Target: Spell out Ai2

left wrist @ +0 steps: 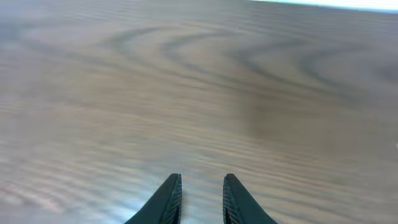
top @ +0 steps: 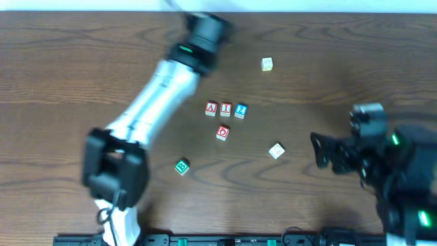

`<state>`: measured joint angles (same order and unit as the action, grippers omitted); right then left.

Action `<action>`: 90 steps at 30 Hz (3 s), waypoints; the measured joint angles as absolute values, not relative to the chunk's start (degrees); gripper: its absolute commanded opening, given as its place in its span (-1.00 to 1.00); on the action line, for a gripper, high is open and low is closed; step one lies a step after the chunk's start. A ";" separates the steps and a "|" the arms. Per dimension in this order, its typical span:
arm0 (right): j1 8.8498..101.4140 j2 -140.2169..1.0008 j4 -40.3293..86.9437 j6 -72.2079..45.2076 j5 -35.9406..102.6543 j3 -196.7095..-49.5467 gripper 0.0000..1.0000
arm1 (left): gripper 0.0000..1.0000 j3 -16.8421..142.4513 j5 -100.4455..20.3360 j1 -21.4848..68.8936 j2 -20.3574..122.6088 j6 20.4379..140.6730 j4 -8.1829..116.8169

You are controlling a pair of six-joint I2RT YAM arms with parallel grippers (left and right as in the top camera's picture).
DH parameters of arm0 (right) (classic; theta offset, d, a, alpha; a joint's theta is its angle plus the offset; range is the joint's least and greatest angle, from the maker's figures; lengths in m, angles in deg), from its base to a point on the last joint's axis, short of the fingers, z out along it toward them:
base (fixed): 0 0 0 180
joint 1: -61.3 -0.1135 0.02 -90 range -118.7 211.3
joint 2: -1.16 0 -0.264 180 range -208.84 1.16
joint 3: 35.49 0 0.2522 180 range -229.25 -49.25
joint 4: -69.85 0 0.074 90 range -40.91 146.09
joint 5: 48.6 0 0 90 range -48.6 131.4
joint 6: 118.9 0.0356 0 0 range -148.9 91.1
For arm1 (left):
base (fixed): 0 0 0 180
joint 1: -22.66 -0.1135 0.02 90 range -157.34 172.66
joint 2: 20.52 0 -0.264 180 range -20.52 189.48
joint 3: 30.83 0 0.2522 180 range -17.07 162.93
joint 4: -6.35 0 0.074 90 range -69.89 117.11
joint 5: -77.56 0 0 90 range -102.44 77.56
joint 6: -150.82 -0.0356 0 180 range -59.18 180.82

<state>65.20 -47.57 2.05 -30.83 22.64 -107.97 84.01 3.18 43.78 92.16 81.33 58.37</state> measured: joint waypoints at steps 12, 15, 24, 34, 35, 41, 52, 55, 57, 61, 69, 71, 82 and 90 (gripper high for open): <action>68.10 -88.77 28.45 -24.49 -4.86 -105.74 -0.98 | -0.89 75.79 -33.28 24.17 91.00 73.83 62.31; 64.02 -95.80 34.66 -19.93 -8.01 -105.50 -0.97 | -0.88 70.00 -37.96 26.40 91.03 74.21 57.89; 60.69 -101.38 40.48 -12.12 -10.74 -105.35 -0.97 | -0.88 61.12 -41.91 31.85 91.05 80.98 49.74; 60.04 -103.48 40.50 -9.96 -6.37 -105.35 -0.97 | -0.88 61.06 -35.99 38.53 91.81 89.24 46.85; 60.00 -103.48 40.50 -9.89 -6.06 -105.35 -0.97 | -0.89 61.06 -35.99 38.60 92.32 89.79 46.83; 59.58 -103.48 40.52 -9.81 -4.84 -105.35 -0.97 | -0.88 61.06 -35.95 38.51 94.78 92.39 48.23; 57.83 -103.48 40.74 -9.76 -2.46 -105.35 -0.97 | -0.88 61.06 -34.50 38.71 94.81 95.52 49.48; 57.63 -103.48 41.11 -9.06 -2.08 -105.35 -0.97 | -0.88 61.06 -34.22 38.93 95.07 96.24 49.13; 57.26 -103.63 41.66 -8.43 -2.02 -105.35 -0.97 | -0.88 61.06 -34.31 39.02 95.68 96.76 48.05; 56.17 -105.09 42.25 -6.75 -1.65 -105.35 -0.97 | -0.88 61.06 -34.50 39.02 96.91 97.05 47.01; 54.49 -105.36 42.77 -4.74 -0.55 -105.35 -0.97 | -0.88 61.06 -35.18 39.02 98.76 97.05 46.77; 53.79 -105.68 43.45 -3.99 -0.44 -105.35 -0.97 | -0.89 61.06 -35.77 38.99 99.18 97.05 46.44; 52.69 -107.98 45.28 -0.78 0.32 -105.37 -0.97 | -0.88 61.06 -36.08 39.02 99.18 97.07 45.21; 52.02 -109.35 47.86 1.87 0.78 -105.41 -0.97 | -0.88 61.06 -36.49 39.02 99.18 97.07 45.10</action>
